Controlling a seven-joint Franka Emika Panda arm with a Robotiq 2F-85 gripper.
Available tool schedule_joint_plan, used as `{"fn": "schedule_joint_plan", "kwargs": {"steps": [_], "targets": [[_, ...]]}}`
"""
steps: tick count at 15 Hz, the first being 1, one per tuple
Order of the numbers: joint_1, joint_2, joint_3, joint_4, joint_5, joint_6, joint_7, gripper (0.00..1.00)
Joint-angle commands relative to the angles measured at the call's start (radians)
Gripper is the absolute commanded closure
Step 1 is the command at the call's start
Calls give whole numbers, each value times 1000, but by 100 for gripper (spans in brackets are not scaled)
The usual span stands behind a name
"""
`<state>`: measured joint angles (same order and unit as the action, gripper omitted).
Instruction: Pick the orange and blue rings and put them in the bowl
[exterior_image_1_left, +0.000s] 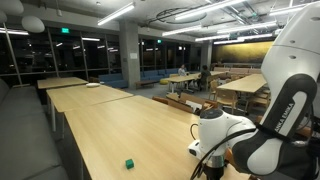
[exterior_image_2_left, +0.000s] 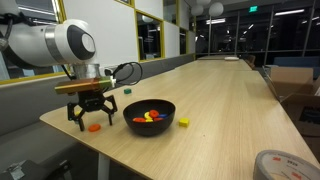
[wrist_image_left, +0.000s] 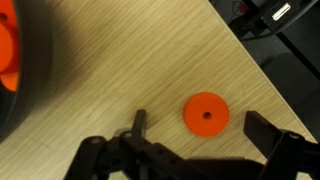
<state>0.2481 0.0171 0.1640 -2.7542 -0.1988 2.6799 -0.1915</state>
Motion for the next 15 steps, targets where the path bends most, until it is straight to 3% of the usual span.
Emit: {"fn": "schedule_joint_plan", "kwargs": {"steps": [1, 15], "targets": [[-16, -8, 14, 0, -21, 12, 32, 0], [-15, -25, 19, 3, 52, -12, -12, 0]]}}
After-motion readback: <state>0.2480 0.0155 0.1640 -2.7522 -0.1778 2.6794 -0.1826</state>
